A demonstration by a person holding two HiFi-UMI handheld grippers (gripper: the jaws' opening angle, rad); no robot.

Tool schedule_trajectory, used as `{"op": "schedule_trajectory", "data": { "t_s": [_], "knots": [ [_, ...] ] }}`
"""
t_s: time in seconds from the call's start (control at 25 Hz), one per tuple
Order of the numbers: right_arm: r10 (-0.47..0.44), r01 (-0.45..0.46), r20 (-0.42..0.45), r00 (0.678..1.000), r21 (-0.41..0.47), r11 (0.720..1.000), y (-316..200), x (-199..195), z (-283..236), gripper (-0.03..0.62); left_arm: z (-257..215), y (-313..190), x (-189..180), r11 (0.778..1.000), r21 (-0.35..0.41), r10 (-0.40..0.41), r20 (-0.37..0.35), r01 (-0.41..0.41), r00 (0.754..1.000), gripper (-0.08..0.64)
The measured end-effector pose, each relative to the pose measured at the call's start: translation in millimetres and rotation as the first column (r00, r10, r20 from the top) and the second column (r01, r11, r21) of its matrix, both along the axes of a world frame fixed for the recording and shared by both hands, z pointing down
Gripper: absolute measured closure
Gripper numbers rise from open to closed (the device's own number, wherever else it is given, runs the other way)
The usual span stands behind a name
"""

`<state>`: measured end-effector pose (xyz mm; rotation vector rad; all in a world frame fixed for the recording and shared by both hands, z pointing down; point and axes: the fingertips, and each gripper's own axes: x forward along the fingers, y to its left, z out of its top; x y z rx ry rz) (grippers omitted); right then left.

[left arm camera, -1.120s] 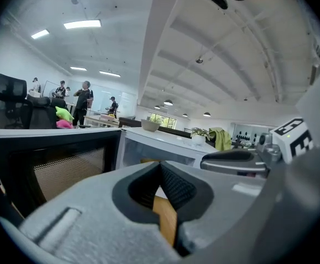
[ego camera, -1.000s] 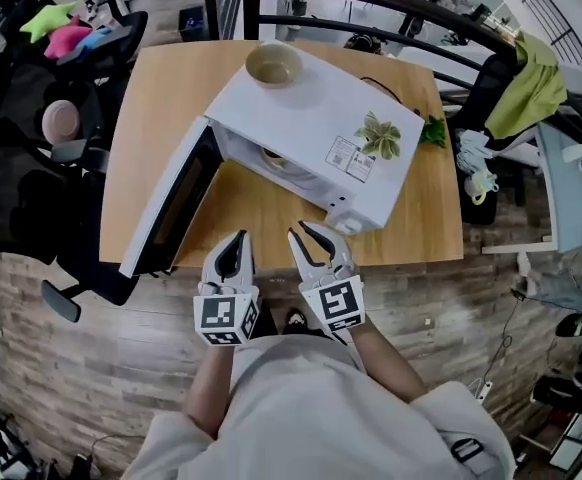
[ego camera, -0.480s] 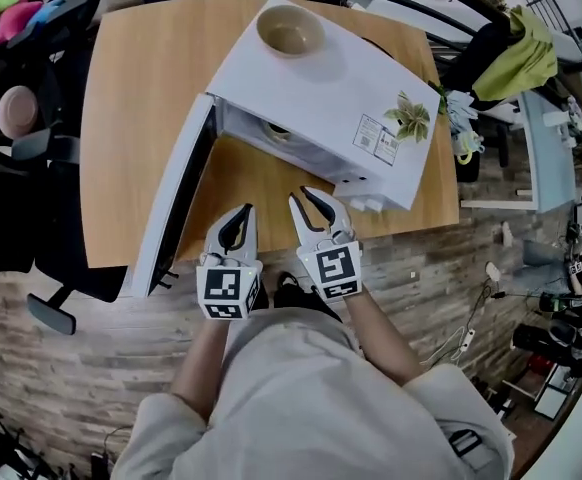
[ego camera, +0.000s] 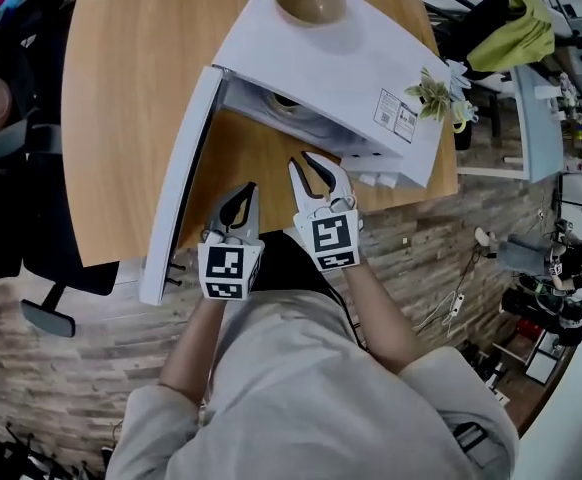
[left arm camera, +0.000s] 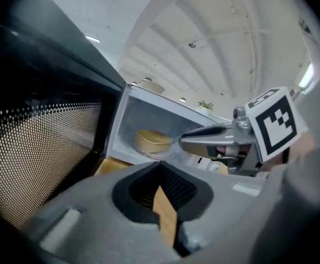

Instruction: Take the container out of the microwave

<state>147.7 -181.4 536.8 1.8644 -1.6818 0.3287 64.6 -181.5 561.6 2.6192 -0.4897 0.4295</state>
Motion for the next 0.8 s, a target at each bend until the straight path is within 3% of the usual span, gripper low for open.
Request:
{"op": "schedule_trajectory", "data": {
  "t_s": [0.2,0.36,0.8],
  "knots": [
    [-0.007,0.007,-0.031,1.0,-0.02,1.0,-5,3,8,0.511,7,-6,3,1.0,0.009,0.005,0.004,-0.005,1.0,0.557],
    [-0.047,0.04,-0.105,0.993,-0.065,0.997,-11,5,10,0.511,15,-7,4,1.0,0.008,-0.003,0.026,0.003,1.0,0.557],
    [-0.187,0.138,-0.222,0.957,-0.22,0.966,-51,8,29,0.511,21,-27,-6,0.993,-0.002,-0.114,0.052,0.115,0.992,0.557]
  ]
}}
